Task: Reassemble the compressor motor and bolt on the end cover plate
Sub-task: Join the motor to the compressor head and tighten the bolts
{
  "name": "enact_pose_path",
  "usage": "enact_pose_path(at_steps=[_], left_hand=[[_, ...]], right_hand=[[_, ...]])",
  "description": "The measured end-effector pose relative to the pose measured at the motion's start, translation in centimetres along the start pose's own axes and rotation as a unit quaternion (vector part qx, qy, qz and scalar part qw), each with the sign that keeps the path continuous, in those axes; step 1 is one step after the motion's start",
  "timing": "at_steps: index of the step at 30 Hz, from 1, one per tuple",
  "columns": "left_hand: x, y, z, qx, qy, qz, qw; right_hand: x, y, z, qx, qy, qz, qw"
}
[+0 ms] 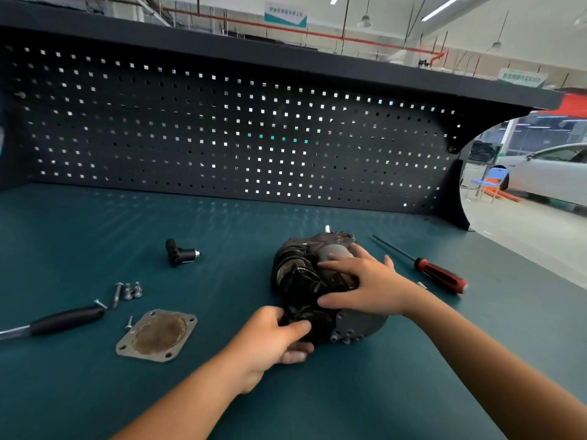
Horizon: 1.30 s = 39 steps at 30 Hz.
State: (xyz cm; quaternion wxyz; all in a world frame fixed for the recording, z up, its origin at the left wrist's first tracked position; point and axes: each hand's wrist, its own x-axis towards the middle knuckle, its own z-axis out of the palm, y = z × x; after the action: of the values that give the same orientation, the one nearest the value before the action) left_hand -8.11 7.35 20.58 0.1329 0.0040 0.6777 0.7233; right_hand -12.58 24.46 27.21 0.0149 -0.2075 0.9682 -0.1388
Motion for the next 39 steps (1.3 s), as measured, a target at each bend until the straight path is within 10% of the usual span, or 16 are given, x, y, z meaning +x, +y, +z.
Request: enact_pose_path(at_steps=[21,25,29,32,39], left_hand=[[0.3,-0.2,-0.5,0.044,0.019,0.008,0.999],[0.1,-0.1,-0.4,0.063,0.0,0.006,0.998],[0.6,0.3,-1.7,0.451,0.085,0.102,0.883],[0.7,0.2,-1.9,0.519,0.097,0.107,0.842],[0.7,-0.5,-1.1,0.387,0.091,0.128,0.909]], right_hand=[[0.4,-2.2,-0.1,-0.023,0.04,-0.099,0.994],[-0.9,-0.5,-0.7,0.132,0.07,-0.094,0.984],[-2.4,2.6,-0.5,0.183,0.115,-0.032,0.976],[-2.5,3.4,0.6,0.211,0.087,-0.022,0.973],[-1.8,3.3,3.0,0.571,0.048,0.061,0.817]])
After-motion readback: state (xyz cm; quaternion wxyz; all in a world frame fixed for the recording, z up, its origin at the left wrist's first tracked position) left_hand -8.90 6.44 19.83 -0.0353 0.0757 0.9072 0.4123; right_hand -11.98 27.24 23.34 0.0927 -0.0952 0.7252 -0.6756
